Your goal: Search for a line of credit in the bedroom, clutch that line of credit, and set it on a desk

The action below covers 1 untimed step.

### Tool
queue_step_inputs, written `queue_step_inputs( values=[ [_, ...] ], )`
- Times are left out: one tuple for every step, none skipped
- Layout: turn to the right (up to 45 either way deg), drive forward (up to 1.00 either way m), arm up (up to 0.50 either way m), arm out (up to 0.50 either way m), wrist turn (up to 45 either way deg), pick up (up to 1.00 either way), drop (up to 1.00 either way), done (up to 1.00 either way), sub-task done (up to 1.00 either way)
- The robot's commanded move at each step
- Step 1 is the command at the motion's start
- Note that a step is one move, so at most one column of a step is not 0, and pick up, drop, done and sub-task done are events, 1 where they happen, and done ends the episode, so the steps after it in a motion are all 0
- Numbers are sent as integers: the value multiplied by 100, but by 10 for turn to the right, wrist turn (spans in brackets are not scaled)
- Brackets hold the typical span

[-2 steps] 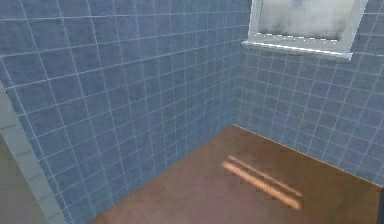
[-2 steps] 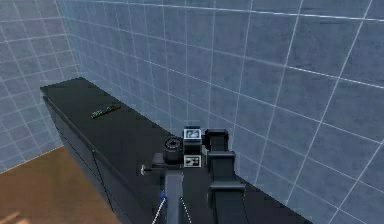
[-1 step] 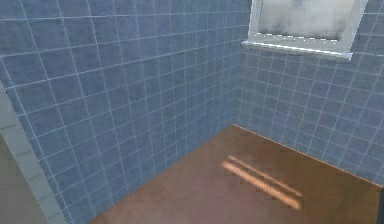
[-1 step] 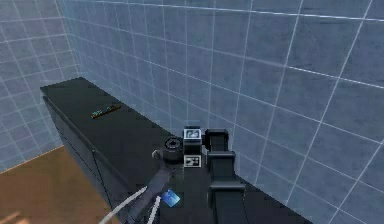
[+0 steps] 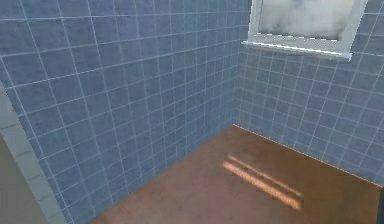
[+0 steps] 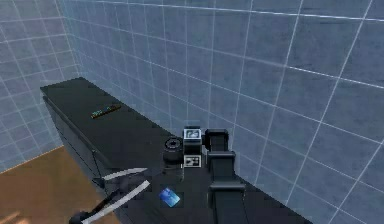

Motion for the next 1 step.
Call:
queue_step_inputs(
  values=[
    [0,0,0,0,450,0,0,0,0]
  ],
)
